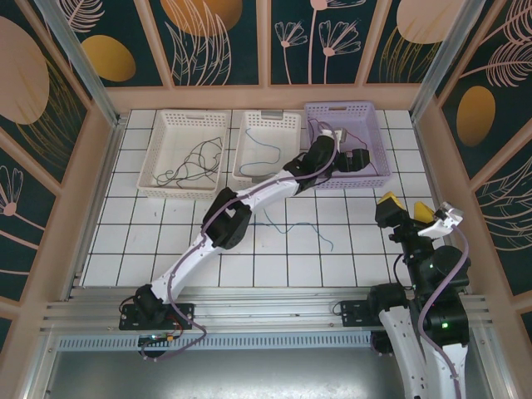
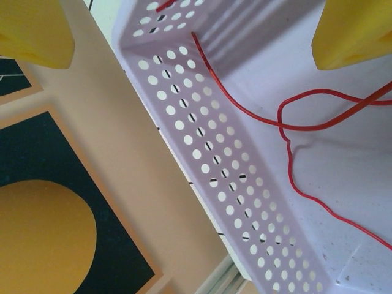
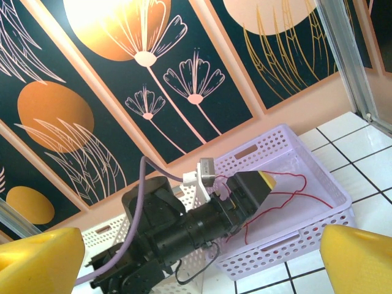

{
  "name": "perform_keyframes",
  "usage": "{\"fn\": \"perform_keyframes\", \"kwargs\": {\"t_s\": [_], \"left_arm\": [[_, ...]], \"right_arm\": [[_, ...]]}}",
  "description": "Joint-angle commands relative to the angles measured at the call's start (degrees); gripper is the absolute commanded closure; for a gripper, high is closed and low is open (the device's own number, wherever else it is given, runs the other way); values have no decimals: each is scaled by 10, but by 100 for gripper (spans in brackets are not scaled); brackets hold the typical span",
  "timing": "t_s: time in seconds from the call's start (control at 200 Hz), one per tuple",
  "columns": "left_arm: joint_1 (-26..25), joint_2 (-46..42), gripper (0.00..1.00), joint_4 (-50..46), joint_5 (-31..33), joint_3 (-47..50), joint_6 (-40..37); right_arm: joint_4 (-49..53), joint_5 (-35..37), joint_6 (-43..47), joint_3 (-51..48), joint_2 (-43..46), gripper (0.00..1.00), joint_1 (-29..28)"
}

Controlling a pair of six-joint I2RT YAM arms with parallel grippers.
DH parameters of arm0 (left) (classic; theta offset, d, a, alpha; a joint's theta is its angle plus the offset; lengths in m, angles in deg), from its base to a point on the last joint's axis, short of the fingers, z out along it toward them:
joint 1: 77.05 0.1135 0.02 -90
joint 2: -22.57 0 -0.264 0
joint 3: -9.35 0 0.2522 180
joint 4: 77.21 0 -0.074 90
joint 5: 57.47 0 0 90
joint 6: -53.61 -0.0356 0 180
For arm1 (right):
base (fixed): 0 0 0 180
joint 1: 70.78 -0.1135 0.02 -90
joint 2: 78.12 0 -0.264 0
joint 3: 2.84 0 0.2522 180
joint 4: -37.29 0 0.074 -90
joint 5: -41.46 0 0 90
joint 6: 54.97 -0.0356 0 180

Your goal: Untangle the cables

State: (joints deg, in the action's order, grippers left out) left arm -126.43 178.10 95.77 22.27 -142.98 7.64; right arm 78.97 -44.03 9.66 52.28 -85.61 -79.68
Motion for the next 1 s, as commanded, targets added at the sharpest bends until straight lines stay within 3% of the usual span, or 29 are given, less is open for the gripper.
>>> {"fn": "perform_keyframes", "kwargs": {"t_s": [0.0, 0.145, 0.33, 0.505, 0.661, 0.756, 0.916, 0.996], "left_arm": [[4, -99, 2, -13, 18, 0, -43], [4, -196, 1, -34, 69, 37, -101], [4, -366, 1, -38, 176, 186, -169], [4, -510, 1, -95, 243, 333, -216], [4, -659, 1, -135, 296, 492, -210], [4, -753, 1, -141, 329, 597, -202], [5, -893, 2, -186, 396, 746, -197], [4, -956, 1, -205, 435, 814, -195]], "right_arm": [[-6, 7, 12, -5, 4, 1, -6], [-4, 1, 13, -5, -6, 1, -7], [3, -34, 21, 1, -64, 1, -8], [6, -156, 39, 8, -177, 1, -10], [-14, -224, 39, -6, -249, 3, -26], [-44, -227, 26, -32, -293, 5, -75], [-82, -78, 22, -39, -391, 5, -256], [-108, -50, 23, -36, -444, 4, -297]]}}
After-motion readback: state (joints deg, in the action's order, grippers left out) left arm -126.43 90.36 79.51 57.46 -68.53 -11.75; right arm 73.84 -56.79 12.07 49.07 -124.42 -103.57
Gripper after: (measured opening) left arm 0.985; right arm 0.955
